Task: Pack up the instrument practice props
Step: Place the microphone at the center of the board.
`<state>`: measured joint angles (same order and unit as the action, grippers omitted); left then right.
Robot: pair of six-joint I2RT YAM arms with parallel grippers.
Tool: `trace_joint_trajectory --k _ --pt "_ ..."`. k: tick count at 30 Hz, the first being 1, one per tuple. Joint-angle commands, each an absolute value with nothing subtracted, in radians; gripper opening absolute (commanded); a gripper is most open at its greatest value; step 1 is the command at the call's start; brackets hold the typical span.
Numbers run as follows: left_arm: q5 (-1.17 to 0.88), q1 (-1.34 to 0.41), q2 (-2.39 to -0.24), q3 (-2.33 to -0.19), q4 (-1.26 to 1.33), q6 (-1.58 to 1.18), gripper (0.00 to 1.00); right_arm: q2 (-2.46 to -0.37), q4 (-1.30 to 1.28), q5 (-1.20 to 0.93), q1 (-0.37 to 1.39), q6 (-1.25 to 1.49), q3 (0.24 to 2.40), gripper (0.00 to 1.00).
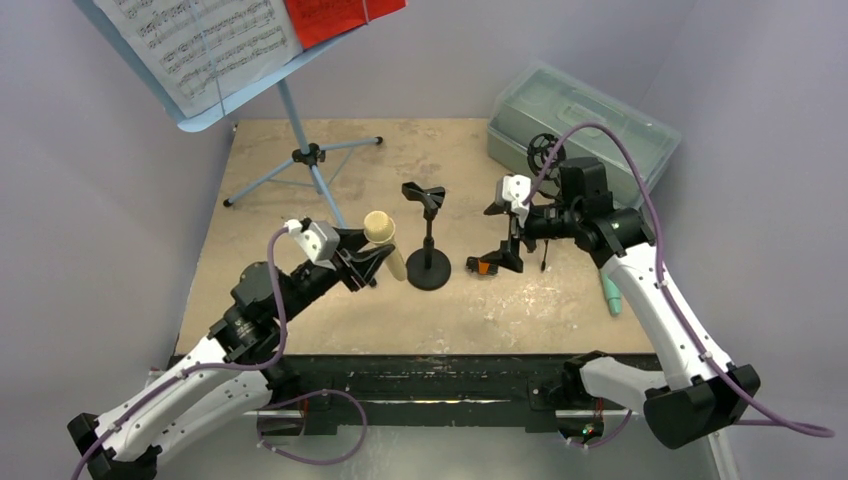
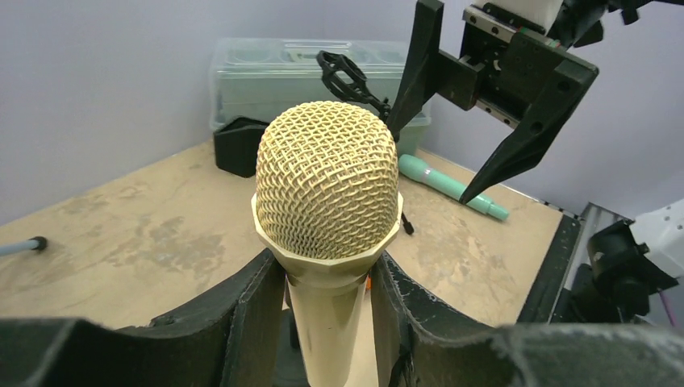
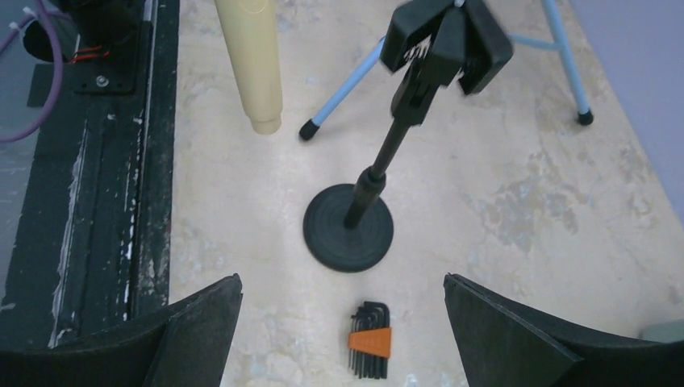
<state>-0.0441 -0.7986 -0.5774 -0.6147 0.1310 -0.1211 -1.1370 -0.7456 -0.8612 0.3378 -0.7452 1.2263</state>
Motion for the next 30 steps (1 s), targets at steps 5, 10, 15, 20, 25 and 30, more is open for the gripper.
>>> trace_joint_trajectory --k 5,10,15,20,25,30 --pt "-0.17 -0.796 -0.606 -0.489 0.442 -0.309 0.0 -1.06 -0.741 -0.995 0.273 -0.831 1.047 0.99" --pt "-0.187 -0.796 -0.664 -0.426 0.571 -0.393 0.0 -1.037 -0.723 -1.038 0.257 -0.829 0.961 0.99" --pt "-0.187 -0.803 -0.746 -0.344 0.776 -0.482 0.0 -1.049 -0.703 -1.081 0.248 -0.813 0.933 0.99" --pt "-0.163 -0.824 -0.825 -0.306 0.902 -0.527 0.0 -1.061 -0.653 -1.151 0.248 -0.785 0.869 0.99" --pt "-0.115 -0.847 -0.884 -0.291 0.965 -0.531 0.0 -1.076 -0.587 -1.202 0.248 -0.727 0.824 0.99" --pt "-0.076 -0.864 -0.952 -0.292 1.038 -0.54 0.0 -1.091 -0.513 -1.236 0.248 -0.672 0.789 0.99"
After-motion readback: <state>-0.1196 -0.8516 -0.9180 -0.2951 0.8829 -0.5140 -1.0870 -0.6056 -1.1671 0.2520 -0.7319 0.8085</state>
